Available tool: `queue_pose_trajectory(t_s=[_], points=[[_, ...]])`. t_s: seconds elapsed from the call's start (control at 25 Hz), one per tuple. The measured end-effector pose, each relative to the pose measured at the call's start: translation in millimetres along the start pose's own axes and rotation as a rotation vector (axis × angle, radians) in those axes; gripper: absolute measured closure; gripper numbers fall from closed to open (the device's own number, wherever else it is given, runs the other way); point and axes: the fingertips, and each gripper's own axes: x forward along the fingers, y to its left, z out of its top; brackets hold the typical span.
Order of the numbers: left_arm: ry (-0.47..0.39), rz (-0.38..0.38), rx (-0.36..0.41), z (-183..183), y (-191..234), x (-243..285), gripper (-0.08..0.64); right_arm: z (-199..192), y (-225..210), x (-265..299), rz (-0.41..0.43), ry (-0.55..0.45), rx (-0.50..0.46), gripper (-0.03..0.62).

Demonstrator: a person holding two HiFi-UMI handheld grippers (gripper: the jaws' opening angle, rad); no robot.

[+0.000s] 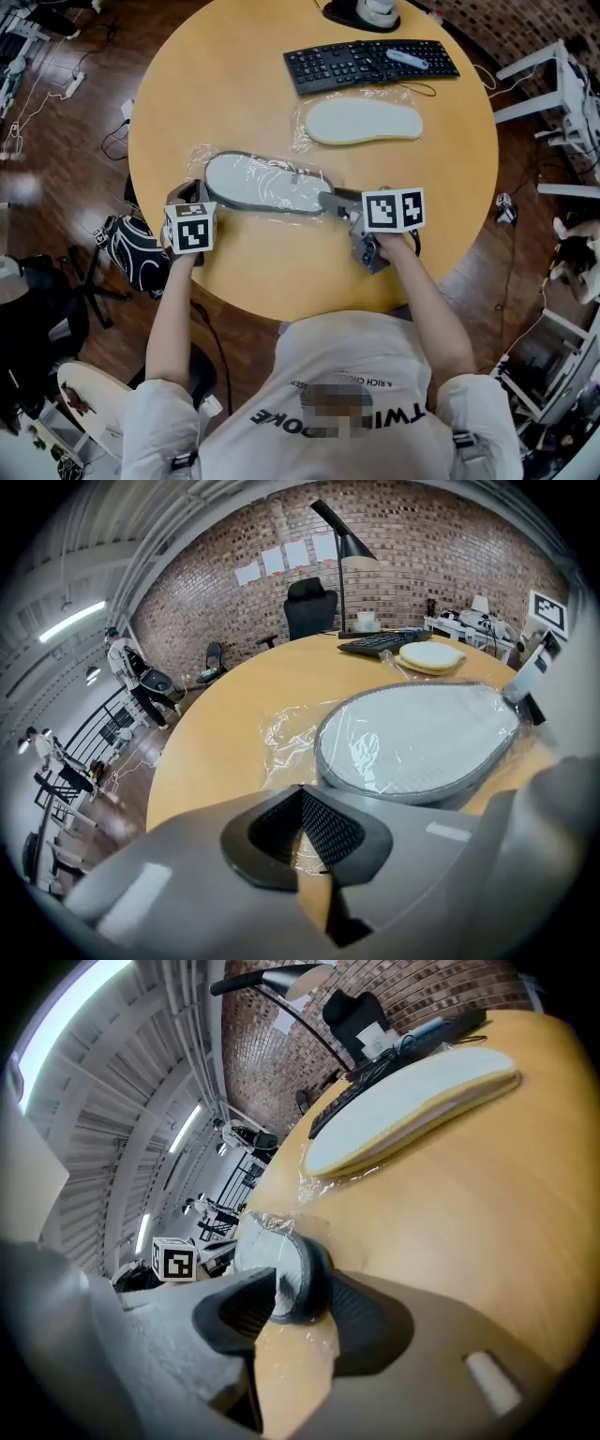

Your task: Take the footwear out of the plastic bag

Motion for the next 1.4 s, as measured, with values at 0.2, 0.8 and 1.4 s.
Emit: queue_pose_trajectory(t_s=[0.2, 0.8, 1.4], points=[[-0.007, 0.013, -0.002, 0, 0, 0, 0.555, 0, 1, 0, 0.052, 0.030, 0.013, 0.424], [-0.006, 0.020, 0.016, -1, 0, 0, 0.555, -3, 3, 3, 0.017, 0.078, -0.133, 0.425], [-0.006, 0.029, 0.014, 1, -1, 0, 0.557, 5, 6, -4, 0.249, -0.053, 0.212, 0.502]])
